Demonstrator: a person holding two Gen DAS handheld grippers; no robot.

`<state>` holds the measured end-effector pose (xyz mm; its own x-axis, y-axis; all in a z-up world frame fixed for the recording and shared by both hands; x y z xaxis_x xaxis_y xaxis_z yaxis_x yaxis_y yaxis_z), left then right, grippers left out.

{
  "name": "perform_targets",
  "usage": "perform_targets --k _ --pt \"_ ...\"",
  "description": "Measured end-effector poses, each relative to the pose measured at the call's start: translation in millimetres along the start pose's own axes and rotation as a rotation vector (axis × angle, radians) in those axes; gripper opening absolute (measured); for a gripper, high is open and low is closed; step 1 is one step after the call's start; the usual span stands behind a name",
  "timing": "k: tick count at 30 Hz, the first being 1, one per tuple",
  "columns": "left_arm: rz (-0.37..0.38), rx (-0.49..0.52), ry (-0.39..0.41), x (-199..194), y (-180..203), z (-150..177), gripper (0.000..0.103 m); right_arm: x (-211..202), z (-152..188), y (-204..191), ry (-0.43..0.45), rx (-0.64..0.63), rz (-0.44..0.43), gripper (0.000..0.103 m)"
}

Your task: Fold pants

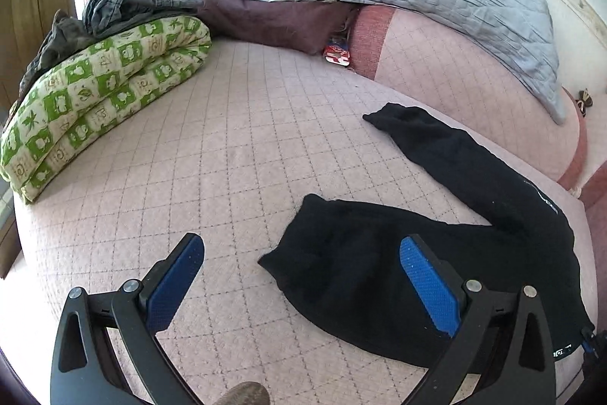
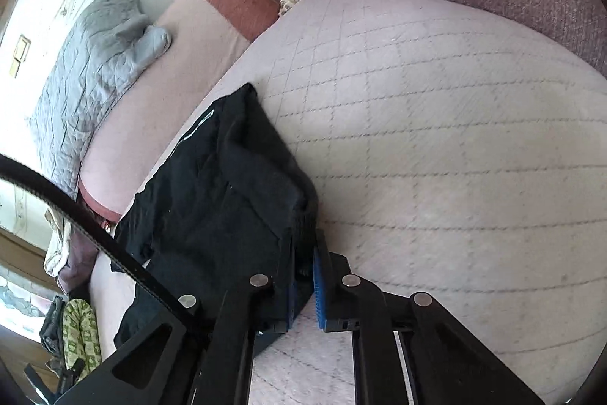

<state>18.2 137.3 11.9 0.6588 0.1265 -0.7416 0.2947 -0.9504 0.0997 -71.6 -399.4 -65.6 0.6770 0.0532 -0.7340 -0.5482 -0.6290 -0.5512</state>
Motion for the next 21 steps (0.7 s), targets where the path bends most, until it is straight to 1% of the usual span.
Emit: perform_targets --k 6,10,12,14,16,17,19,21 --pt "-0.006 -0.003 0.006 -3 -4 -3 0.103 -19 -3 -5 0.073 -0.064 0.105 0.008" --pt "0.007 -0.018 -0.007 0 -9 -4 0.103 -36 -5 0 0.130 -0.082 0.173 0.007" --pt "0.007 -0.020 -0.010 1 -9 -4 0.103 -37 -8 10 0.133 -0.054 0.206 0.008" --pt "0.008 -0.018 -0.014 2 -8 -3 0.103 -32 -9 18 0.116 -0.036 0.238 0.010" --pt "0.003 -0.005 -0.022 5 -7 -1 0.103 -32 -8 32 0.126 0.013 0.269 0.018" --pt "0.000 0.002 -0.029 7 -5 1 0.103 -35 -9 37 0.139 0.041 0.270 0.021" --pt "0.003 0.012 -0.044 10 -2 4 0.103 -44 -12 40 0.181 0.065 0.268 0.038" --pt "0.018 0.025 -0.060 13 1 6 0.103 -50 -13 34 0.212 0.042 0.251 0.040"
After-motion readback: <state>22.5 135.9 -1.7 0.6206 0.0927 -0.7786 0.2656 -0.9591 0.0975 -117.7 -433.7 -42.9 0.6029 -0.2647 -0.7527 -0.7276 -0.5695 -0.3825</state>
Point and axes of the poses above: each gripper's, at about its wrist camera, not at the fingertips, and x roughly the way its jaws point, y to its right, z to its underside, the point moved 3 cm from there along x, roughly the way its jaws point
